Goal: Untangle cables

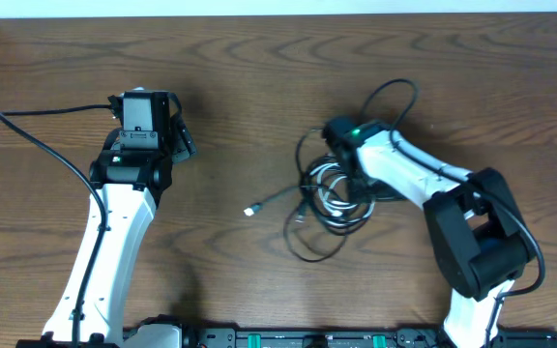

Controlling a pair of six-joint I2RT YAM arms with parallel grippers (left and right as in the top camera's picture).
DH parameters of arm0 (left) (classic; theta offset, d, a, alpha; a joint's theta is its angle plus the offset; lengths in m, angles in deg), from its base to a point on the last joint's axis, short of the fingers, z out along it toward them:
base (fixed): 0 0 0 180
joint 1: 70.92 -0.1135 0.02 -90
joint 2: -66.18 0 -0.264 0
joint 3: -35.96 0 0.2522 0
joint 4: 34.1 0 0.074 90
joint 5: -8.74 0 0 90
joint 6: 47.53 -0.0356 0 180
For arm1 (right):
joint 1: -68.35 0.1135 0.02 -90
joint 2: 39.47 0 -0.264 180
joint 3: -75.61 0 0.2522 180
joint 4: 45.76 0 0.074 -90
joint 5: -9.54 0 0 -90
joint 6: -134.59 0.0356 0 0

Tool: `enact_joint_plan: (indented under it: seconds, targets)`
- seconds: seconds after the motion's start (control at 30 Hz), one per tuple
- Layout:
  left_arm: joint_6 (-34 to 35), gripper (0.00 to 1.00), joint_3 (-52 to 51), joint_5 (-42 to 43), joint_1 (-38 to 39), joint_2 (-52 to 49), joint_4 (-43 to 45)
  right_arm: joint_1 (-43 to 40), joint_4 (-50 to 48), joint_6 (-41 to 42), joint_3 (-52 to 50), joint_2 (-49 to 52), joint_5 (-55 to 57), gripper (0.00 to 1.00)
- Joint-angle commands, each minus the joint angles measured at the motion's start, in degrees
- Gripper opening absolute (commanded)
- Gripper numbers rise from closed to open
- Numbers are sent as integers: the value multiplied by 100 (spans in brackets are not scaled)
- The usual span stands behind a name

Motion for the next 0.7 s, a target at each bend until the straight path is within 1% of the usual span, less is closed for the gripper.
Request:
enact_joint_plan:
  seconds: [0.0, 0.07, 0.13, 0.17, 0.33, 0.37, 0.5, 0.67]
  targets:
    - [33, 86, 9, -94, -46, -35, -26, -422, 39, 37, -138, 212, 302, 84]
    - [33, 86, 9, -94, -46, -35, -24, -590, 37, -17, -138, 212, 168, 84]
    - [33, 86, 9, -92, -46, -35, -24, -710, -131, -479, -138, 175, -264, 84]
    - [33, 86, 9, -92, -46, -35, -24, -708, -175, -518, -138, 136, -323, 82]
    - [33, 86, 9, -92, -46, -35, -24, -634, -483, -503, -138, -269, -509, 83]
    - [33, 86, 9, -92, -46, -35, -24, -601, -590, -610, -138, -540, -702, 85]
    - [33, 86, 9, -92, -46, -37, -22, -555, -815, -979, -138, -1167, -1241, 86]
    - [33, 86, 9, -92, -46, -39, -24, -498, -914, -1067, -138, -1932, -1547, 89]
